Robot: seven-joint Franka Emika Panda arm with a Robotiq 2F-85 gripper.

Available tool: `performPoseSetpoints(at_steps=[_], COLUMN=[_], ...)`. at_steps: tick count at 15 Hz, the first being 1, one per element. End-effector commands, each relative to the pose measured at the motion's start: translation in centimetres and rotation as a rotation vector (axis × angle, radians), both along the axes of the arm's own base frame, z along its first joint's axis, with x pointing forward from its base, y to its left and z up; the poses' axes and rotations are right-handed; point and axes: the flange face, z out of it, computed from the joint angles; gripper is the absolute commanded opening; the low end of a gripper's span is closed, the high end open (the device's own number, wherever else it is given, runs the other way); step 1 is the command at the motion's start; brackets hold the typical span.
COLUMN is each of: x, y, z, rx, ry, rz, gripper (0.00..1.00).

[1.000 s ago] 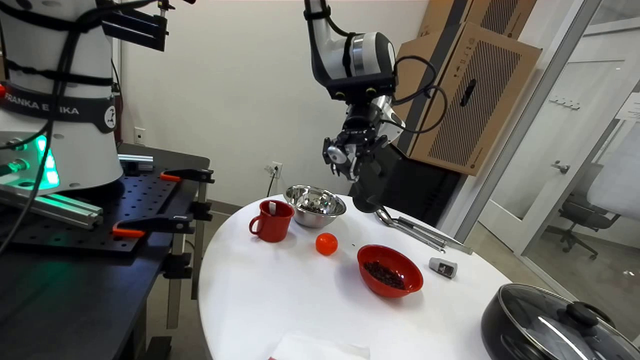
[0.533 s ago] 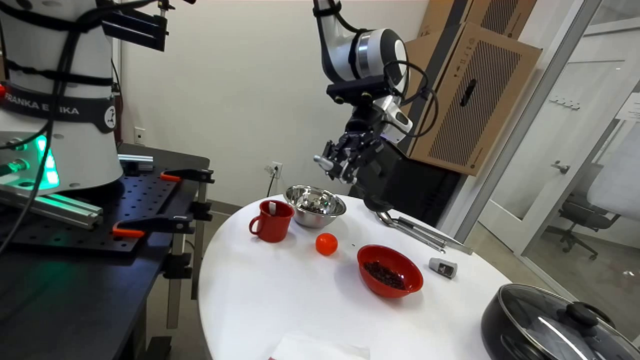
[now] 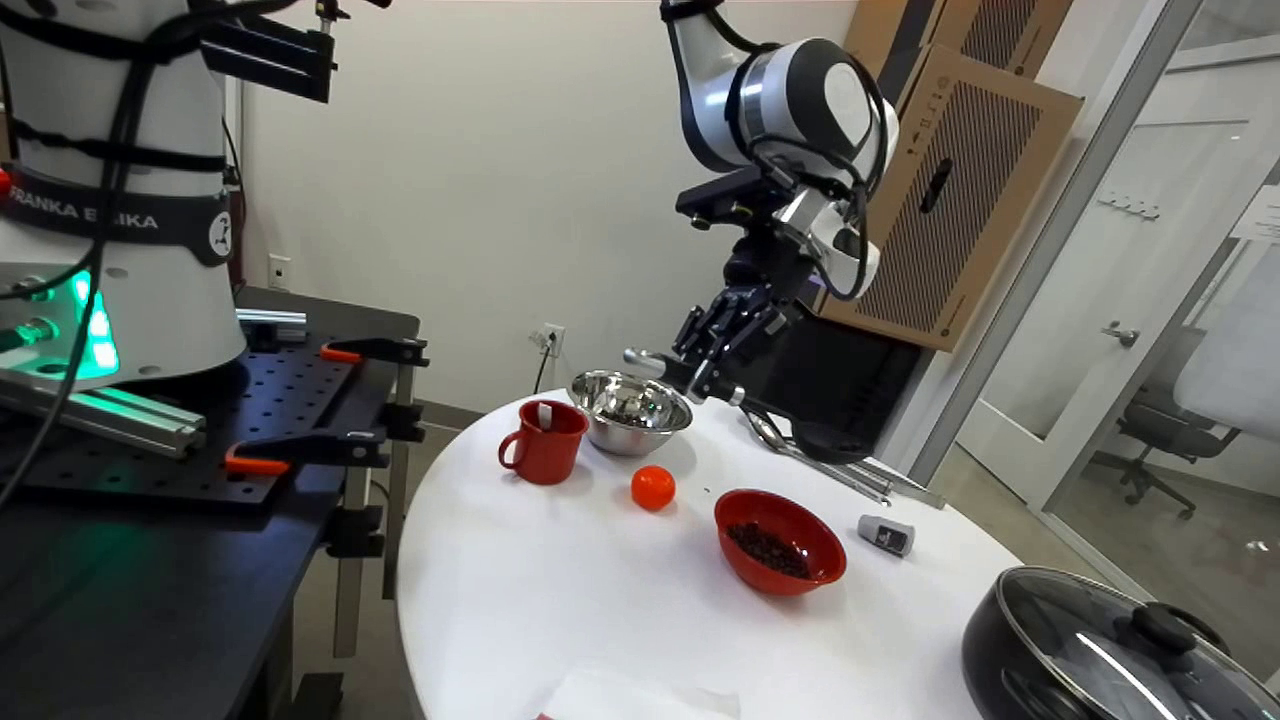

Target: Pick the spoon and stir the contents in the silver bowl

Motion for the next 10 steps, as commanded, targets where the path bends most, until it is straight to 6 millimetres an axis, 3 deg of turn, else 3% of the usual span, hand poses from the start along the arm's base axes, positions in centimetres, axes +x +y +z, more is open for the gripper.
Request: performPoseSetpoints(at_steps=[1,5,10], x=[-0.9,-0.9,-1.0], y=[-0.3,-0.1,0.5], z=[0.9,1.9,3.8], rx=[-0.004,-0.085,-0.097], ry=[-0.060,-0.058,0.083], rz=[-0.104,-0.100,-0.071], gripper=[0.08,0.08,0.08])
